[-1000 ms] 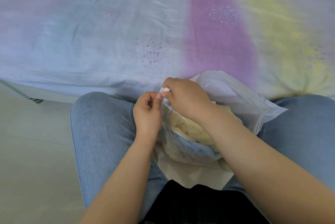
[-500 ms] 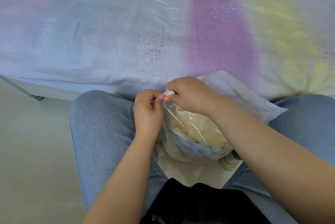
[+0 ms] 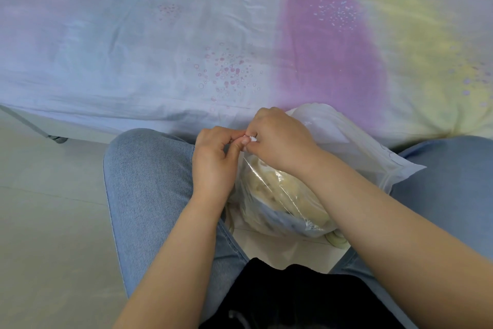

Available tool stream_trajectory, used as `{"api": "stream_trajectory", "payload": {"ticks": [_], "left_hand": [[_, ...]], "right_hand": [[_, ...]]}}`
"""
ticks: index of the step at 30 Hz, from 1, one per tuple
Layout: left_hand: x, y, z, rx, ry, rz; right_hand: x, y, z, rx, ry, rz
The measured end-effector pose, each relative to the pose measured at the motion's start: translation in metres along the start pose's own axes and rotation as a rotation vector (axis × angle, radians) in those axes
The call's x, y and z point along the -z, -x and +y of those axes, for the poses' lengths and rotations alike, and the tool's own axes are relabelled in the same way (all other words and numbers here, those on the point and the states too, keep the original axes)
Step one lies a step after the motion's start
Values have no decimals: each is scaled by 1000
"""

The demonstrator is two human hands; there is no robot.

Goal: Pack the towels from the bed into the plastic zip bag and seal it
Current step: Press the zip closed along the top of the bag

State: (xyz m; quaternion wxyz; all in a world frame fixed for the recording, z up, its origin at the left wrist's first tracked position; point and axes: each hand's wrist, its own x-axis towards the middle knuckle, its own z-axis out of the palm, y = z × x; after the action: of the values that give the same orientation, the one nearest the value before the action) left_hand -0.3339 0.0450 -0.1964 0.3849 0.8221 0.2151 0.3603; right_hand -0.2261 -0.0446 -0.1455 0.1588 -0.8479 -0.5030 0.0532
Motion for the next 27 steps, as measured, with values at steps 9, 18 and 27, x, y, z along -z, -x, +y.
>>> {"api": "stream_trajectory", "payload": {"ticks": [9, 18, 27], "left_hand": [[-4, 5, 6, 158, -31, 150], [4, -6, -8, 395, 135, 299], [-15, 4, 11, -384, -551, -118]], "right_hand": [[0, 3, -12, 7, 7, -18], [14, 30, 18, 23, 194, -86], [12, 26, 22, 51, 319, -2]]}}
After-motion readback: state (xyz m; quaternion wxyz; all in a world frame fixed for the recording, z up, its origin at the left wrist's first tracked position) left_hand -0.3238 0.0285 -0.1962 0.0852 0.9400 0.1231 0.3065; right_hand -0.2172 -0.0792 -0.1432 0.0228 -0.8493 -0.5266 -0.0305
